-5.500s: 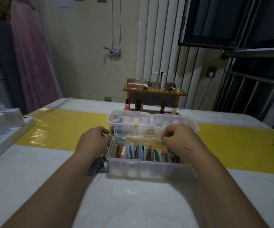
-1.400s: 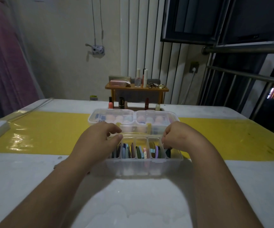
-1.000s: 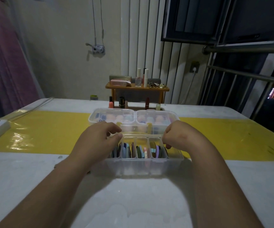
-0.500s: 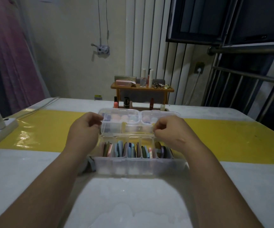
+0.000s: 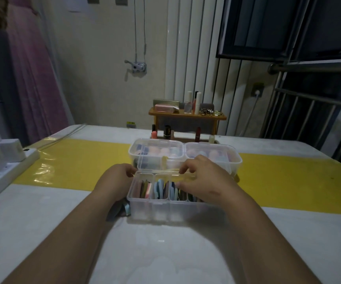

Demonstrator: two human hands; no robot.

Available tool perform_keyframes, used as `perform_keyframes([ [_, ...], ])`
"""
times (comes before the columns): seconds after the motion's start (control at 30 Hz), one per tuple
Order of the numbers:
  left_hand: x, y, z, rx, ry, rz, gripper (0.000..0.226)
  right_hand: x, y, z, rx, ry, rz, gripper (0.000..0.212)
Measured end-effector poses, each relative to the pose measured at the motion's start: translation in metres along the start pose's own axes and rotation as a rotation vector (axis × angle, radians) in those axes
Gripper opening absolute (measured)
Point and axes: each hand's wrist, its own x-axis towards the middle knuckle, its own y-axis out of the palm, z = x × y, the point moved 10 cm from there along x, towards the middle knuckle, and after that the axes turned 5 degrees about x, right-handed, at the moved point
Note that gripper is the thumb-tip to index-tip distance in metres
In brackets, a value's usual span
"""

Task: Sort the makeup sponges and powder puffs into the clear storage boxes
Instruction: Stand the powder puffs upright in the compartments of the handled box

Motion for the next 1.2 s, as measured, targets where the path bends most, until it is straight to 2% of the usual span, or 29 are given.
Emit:
perform_keyframes([
  [0.2,0.007,0.007,0.008,0.038,-0.015,0.025,0.018,0.002,-0.004,-0.011,-0.060,0.081,-0.030,0.033],
  [0.37,0.015,0.014,0.018,0.047,-0.033,0.024,0.025,0.000,-0.018,-0.033,-0.055,0.181,-0.032,0.020],
  [0.47,0.016,0.016,0.016,0.113,-0.033,0.026,0.022,0.000,-0.024,-0.043,-0.071,0.222,-0.042,0.017],
  [0.6,0.014,0.020,0.008,0.315,-0.025,0.037,0.045,0.001,-0.025,-0.043,-0.071,0.229,-0.042,0.015],
  [0.7,0.012,0.021,0.001,0.406,0.002,0.030,0.049,0.002,-0.024,-0.042,-0.073,0.228,-0.043,0.016],
  [0.87,0.008,0.018,0.001,0.240,0.003,0.018,0.025,0.001,-0.024,-0.042,-0.068,0.225,-0.044,0.015],
  [0.97,0.004,0.007,-0.004,0.107,0.011,-0.048,0.013,0.002,-0.027,-0.039,-0.048,0.195,-0.073,0.008],
  [1.2,-0.008,-0.033,-0.009,-0.255,0.007,-0.287,0.009,0.002,-0.029,-0.033,-0.068,0.134,-0.150,0.009],
])
